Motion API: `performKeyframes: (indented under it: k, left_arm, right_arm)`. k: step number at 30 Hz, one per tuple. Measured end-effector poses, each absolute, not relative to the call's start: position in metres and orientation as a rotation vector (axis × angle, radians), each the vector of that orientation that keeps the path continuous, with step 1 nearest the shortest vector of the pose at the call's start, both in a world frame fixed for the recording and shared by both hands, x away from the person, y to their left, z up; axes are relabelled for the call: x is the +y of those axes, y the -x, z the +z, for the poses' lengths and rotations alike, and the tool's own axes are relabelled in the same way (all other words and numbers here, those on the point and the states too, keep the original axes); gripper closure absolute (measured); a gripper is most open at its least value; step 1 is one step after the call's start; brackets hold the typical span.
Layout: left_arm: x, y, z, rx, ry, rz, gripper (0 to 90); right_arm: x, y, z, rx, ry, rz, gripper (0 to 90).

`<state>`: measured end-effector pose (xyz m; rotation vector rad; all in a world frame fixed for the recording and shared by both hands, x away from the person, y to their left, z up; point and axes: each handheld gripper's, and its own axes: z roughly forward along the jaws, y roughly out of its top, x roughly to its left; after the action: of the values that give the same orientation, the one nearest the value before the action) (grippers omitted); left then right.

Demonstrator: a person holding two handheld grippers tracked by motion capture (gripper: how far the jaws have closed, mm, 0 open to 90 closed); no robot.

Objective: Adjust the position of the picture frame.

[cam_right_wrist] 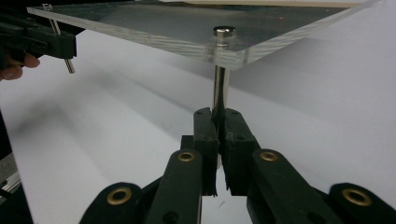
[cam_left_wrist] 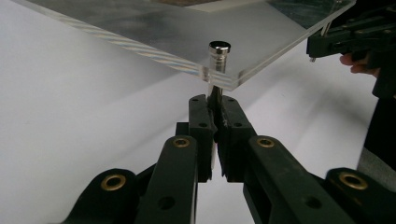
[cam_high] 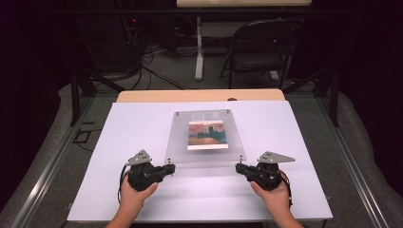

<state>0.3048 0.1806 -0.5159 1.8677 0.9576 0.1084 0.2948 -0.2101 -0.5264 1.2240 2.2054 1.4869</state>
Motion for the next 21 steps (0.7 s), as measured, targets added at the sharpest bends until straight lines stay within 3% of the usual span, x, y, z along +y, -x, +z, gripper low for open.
performKeyframes:
  k: [15, 21]
  left_arm:
    - [0.183, -0.352, -0.516, 1.031, -1.830, 0.142, 84.8]
    - [0.179, -0.353, -0.524, 1.039, -1.848, 0.153, 84.7]
  right_arm:
    - [-0.199, -0.343, -0.523, 2.164, -1.272, 1.467, 85.7]
    - [-0.200, -0.348, -0.531, 2.157, -1.287, 1.444, 85.6]
